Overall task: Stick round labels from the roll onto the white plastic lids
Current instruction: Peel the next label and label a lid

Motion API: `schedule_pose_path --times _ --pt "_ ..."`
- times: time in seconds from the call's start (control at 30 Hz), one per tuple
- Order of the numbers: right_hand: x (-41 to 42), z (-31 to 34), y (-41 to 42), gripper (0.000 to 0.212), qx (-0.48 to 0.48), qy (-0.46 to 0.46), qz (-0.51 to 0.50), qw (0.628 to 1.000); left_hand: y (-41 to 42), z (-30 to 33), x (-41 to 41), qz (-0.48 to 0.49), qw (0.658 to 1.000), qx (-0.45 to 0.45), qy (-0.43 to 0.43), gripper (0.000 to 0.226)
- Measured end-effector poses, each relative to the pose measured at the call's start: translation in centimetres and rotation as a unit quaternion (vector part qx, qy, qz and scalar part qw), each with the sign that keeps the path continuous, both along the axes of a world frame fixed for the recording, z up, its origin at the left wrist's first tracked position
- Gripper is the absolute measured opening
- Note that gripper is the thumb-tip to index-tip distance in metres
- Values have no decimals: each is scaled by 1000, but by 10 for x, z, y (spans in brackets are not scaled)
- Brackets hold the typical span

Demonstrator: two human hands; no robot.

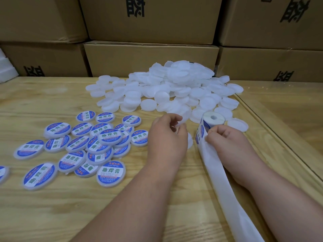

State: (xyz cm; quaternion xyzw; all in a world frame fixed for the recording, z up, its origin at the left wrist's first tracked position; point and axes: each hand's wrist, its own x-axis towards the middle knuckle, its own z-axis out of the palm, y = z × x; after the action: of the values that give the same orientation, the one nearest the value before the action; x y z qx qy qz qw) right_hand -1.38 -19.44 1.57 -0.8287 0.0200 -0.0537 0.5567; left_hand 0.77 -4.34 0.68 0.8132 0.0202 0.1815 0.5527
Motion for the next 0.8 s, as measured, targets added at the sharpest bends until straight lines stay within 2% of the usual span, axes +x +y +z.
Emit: schedule_pose_path --times 0.17,0.3,0.43,0.53,0.63,0.8 --pt "1 -2 -2 14 9 -12 17 1000 -2 6 -4 7 998 -64 -29 13" --pt "2 -4 -1 11 25 -2 23 999 -3 5 -5 -28 993 -107 -31 15" --pt "2 -4 2 17 40 -4 24 999 -4 4 -6 -90 993 -79 -16 12" --pt "2 -3 4 17 74 -1 28 997 -6 3 -6 -136 990 -41 -11 26" --pt "2 -2 6 19 100 -3 34 994 -7 0 -5 -145 989 3 -17 32" --pt "2 -3 7 16 107 -8 31 994 -6 -2 -3 -141 990 18 -22 30"
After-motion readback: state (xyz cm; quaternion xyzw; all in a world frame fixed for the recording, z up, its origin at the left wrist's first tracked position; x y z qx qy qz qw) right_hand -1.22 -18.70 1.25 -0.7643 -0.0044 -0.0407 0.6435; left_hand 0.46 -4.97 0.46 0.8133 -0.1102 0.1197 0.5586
